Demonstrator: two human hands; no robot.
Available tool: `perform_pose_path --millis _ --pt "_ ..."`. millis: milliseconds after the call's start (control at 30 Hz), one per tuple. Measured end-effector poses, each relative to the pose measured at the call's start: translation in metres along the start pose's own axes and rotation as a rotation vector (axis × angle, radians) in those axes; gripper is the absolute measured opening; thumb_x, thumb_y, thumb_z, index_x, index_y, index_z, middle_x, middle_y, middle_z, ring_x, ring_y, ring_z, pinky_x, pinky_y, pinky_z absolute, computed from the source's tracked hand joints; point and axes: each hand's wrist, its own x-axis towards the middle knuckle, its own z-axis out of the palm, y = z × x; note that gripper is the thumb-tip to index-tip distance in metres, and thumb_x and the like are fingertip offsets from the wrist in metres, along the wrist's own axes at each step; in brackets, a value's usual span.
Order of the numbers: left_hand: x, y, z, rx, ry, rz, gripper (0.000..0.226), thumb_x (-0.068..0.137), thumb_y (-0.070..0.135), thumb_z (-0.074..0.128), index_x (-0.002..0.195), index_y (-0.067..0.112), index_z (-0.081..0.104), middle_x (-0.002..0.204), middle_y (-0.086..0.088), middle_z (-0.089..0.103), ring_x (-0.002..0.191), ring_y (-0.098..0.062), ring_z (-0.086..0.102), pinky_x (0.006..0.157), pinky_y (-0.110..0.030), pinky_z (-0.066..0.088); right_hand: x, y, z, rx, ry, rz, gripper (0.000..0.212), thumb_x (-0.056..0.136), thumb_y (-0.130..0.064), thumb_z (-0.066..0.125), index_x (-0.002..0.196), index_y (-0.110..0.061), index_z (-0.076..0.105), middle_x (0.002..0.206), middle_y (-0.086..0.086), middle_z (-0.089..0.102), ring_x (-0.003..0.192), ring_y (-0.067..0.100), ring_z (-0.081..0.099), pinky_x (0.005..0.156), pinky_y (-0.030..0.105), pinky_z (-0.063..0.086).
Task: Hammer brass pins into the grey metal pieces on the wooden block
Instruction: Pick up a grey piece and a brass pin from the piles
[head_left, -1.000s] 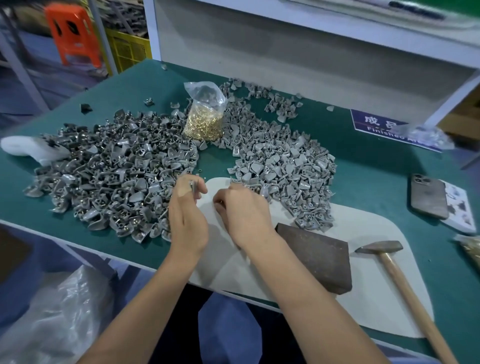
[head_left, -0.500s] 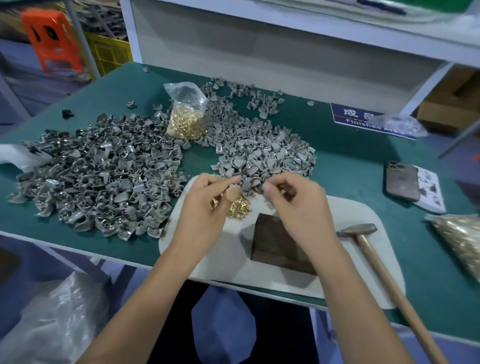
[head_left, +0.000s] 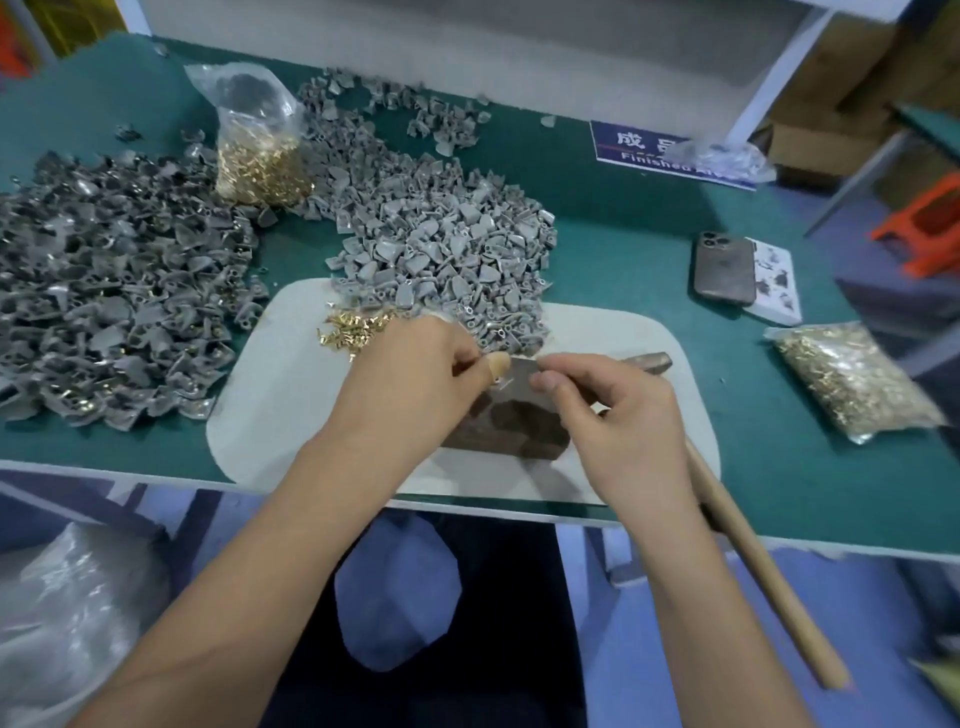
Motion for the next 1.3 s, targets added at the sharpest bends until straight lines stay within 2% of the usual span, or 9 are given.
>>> perform_pose_path --millis 133,267,367,467,567,800,1100,1200,1300 --pt "-0.012 0.004 0.008 -0.023 0.052 0.072 0.034 0.092 0.047 0.064 0.074 0.018 0.068 0.070 0.005 0.053 0.070 -0.018 0.052 0.065 -0.037 0.043 -0.006 0.001 0.000 0.017 -0.001 0.030 0.013 0.091 -0.008 0.074 0.093 -0.020 0.079 0.084 -0.018 0.076 0.082 0.003 0.071 0.077 0.015 0.051" --pt "-0.021 -0.003 0.005 -0.075 0.074 0.106 0.035 0.098 0.042 0.055 0.082 0.015 0.071 0.073 0.003 0.058 0.075 -0.019 0.055 0.071 -0.036 0.043 -0.008 0.001 0.000 0.020 0.009 0.019 0.014 0.090 -0.009 0.075 0.091 -0.023 0.078 0.085 -0.015 0.074 0.077 0.005 0.064 0.072 0.015 0.046" --pt "-0.025 -0.012 0.000 -0.148 0.027 0.112 0.013 0.098 0.022 0.058 0.098 0.020 0.071 0.085 0.010 0.063 0.082 -0.010 0.057 0.075 -0.019 0.042 -0.008 0.002 -0.002 0.016 0.008 0.019 0.013 0.091 -0.010 0.075 0.093 -0.022 0.079 0.091 -0.013 0.075 0.082 0.007 0.063 0.073 0.017 0.046" --pt "-0.024 -0.016 -0.003 -0.174 -0.083 0.118 0.031 0.092 0.016 0.066 0.120 0.028 0.067 0.095 0.016 0.060 0.083 -0.001 0.054 0.073 -0.008 0.038 -0.007 0.000 -0.002 0.030 -0.006 0.028 0.017 0.092 -0.010 0.074 0.093 -0.026 0.078 0.090 -0.015 0.075 0.083 0.006 0.066 0.074 0.015 0.046" --pt "-0.020 -0.014 -0.004 -0.174 -0.093 0.148 0.028 0.089 0.021 0.072 0.115 0.033 0.069 0.092 0.016 0.058 0.084 0.004 0.051 0.073 -0.013 0.038 -0.005 -0.007 0.006 0.013 -0.041 0.004 0.016 0.090 -0.013 0.075 0.090 -0.028 0.078 0.087 -0.015 0.074 0.082 0.004 0.065 0.072 0.013 0.043" --pt "-0.015 -0.010 0.001 -0.189 -0.055 0.134 0.007 0.086 0.020 0.077 0.091 0.025 0.076 0.077 0.013 0.055 0.076 0.002 0.049 0.066 -0.013 0.033 -0.003 -0.015 0.019 -0.180 -0.130 0.017 0.006 0.086 -0.030 0.071 0.087 -0.033 0.076 0.086 -0.010 0.068 0.085 0.016 0.065 0.075 0.044 0.054" --pt "-0.018 -0.012 0.005 -0.279 0.005 0.095 0.008 0.083 0.023 0.081 0.087 0.029 0.079 0.074 0.010 0.053 0.072 -0.006 0.050 0.063 -0.027 0.041 0.001 -0.026 0.017 -0.495 -0.143 -0.045 0.004 0.090 -0.036 0.069 0.090 -0.036 0.073 0.087 -0.012 0.063 0.092 0.011 0.060 0.070 0.036 0.051" --pt "-0.019 -0.013 0.007 -0.310 0.010 0.088 0.008 0.082 0.023 0.082 0.085 0.030 0.079 0.074 0.008 0.055 0.073 -0.008 0.052 0.062 -0.024 0.040 0.009 -0.029 0.014 -0.573 -0.185 -0.075 0.004 0.089 -0.038 0.071 0.090 -0.037 0.074 0.085 -0.015 0.063 0.088 0.006 0.057 0.065 0.029 0.043" --pt "-0.020 -0.014 0.008 -0.322 0.010 0.080 0.010 0.082 0.022 0.081 0.085 0.031 0.079 0.074 0.010 0.056 0.075 -0.007 0.054 0.062 -0.018 0.038 0.017 -0.031 0.011 -0.475 -0.226 -0.021 0.001 0.086 -0.035 0.076 0.087 -0.035 0.075 0.082 -0.015 0.063 0.076 0.001 0.056 0.065 0.027 0.043"
